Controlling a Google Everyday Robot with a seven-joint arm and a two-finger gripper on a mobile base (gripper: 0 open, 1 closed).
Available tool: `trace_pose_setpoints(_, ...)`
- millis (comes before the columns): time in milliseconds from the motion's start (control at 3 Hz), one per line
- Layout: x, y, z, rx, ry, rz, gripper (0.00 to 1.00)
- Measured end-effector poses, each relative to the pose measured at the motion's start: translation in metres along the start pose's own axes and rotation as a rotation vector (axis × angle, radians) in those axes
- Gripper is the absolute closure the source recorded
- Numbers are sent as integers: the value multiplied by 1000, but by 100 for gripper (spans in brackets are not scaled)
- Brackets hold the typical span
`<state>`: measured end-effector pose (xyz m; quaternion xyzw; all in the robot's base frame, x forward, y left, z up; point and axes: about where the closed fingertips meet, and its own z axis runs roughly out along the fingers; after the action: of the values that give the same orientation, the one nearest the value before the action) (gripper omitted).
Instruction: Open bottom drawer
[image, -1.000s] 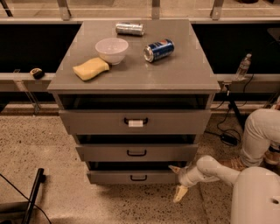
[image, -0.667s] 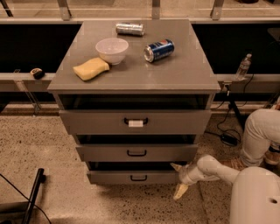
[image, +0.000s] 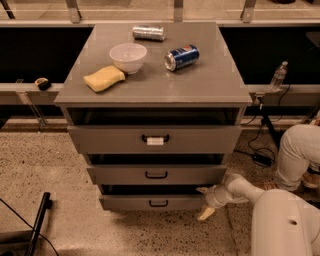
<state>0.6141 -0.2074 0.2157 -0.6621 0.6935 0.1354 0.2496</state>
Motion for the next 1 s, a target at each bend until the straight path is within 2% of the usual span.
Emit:
trace_pose_setpoints(333,10,-2,13,-13,2,24,19)
trace_pose_setpoints(667,12,0,14,-6,-5,28,35)
trace_pose_setpoints(1000,5,12,11,-17,0,8,41)
